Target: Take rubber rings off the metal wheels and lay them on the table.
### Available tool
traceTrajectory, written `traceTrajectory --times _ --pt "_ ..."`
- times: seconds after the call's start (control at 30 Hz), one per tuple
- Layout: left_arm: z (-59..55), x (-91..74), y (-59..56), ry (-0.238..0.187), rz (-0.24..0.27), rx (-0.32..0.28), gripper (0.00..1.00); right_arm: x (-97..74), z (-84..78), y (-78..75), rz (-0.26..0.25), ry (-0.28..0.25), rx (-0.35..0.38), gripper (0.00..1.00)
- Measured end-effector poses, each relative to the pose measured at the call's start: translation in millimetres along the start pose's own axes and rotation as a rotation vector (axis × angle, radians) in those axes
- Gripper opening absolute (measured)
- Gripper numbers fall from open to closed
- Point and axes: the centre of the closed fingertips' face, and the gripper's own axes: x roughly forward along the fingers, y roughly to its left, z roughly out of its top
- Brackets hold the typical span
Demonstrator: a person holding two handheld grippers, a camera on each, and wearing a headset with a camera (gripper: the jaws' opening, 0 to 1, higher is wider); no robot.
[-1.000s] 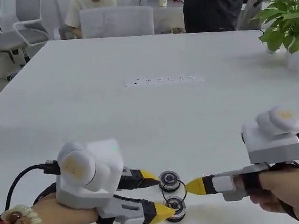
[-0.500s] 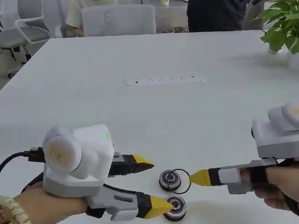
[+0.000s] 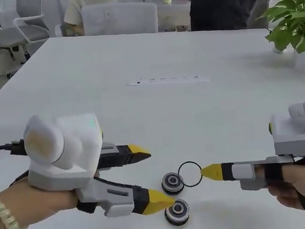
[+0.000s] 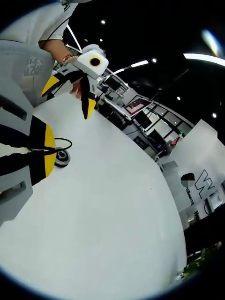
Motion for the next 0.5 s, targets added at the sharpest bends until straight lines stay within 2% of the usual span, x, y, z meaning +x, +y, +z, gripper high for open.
traceTrajectory --times 0.1,0.2,0.27,0.37,0.5 --pt "-1.1 -3.0 -2.6 0.033 -0.024 -0.010 0.63 -1.2 1.1 -0.9 -0.006 -0.004 -0.007 0.00" --pt "-2.0 -8.3 -2.1 0.053 -0.021 0.021 0.64 -1.5 -0.6 -1.8 -0.015 0.006 -0.021 0.00" --pt "-0.9 -13.5 0.2 0.054 -0.009 0.026 0.67 -1.5 -1.1 -0.9 -0.014 0.010 -0.028 0.00" --pt "2.4 -21.6 2.9 0.042 0.007 0.000 0.70 -1.3 -0.4 0.8 -0.010 0.012 -0.040 0.00" --pt "3.6 -32.4 0.6 0.036 0.018 -0.002 0.71 -1.6 0.9 2.7 -0.006 0.011 -0.052 0.00"
